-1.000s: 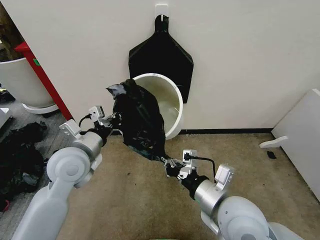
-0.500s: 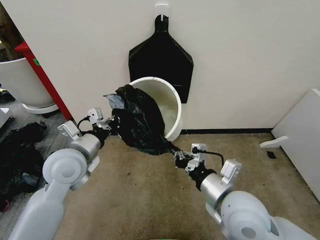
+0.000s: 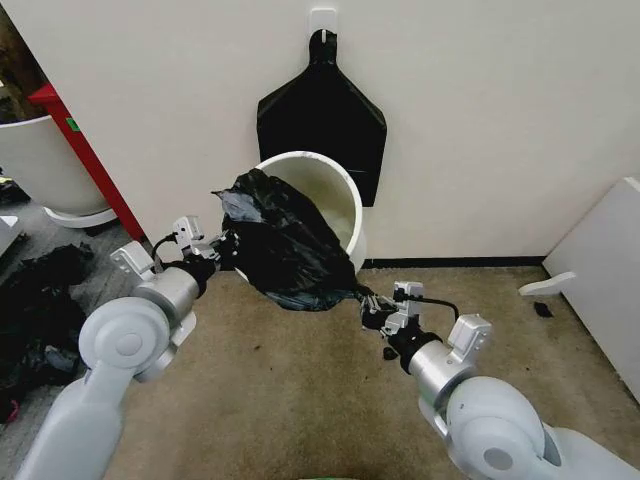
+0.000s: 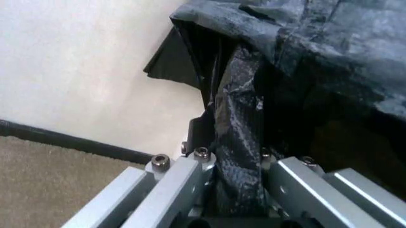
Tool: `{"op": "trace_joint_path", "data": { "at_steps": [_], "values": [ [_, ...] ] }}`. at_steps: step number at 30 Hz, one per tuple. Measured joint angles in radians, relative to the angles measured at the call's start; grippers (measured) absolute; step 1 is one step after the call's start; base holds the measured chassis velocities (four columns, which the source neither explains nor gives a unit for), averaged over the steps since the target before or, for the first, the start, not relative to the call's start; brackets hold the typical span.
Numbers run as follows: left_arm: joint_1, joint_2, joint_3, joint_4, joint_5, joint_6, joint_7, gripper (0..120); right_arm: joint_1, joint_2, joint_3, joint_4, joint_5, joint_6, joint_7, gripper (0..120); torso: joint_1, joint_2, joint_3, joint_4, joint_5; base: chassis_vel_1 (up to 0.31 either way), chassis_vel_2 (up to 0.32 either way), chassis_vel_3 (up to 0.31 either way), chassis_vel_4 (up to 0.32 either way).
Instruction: Place the garbage bag over the trash bin.
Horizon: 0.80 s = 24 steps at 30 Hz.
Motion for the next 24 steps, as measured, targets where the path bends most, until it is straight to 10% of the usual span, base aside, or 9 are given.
{"op": "trace_joint_path", "data": {
  "at_steps": [24],
  "values": [
    [-0.042, 0.029, 0.067, 0.118, 0.324, -0.033, 0.064, 1, 0.018, -0.123, 0.032, 0.118, -0.189, -0.131, -0.012, 77, 0.0, 0.0, 0.0, 0.0, -0.0001, 0.0, 0.0, 0.0, 0.0]
  ]
}}
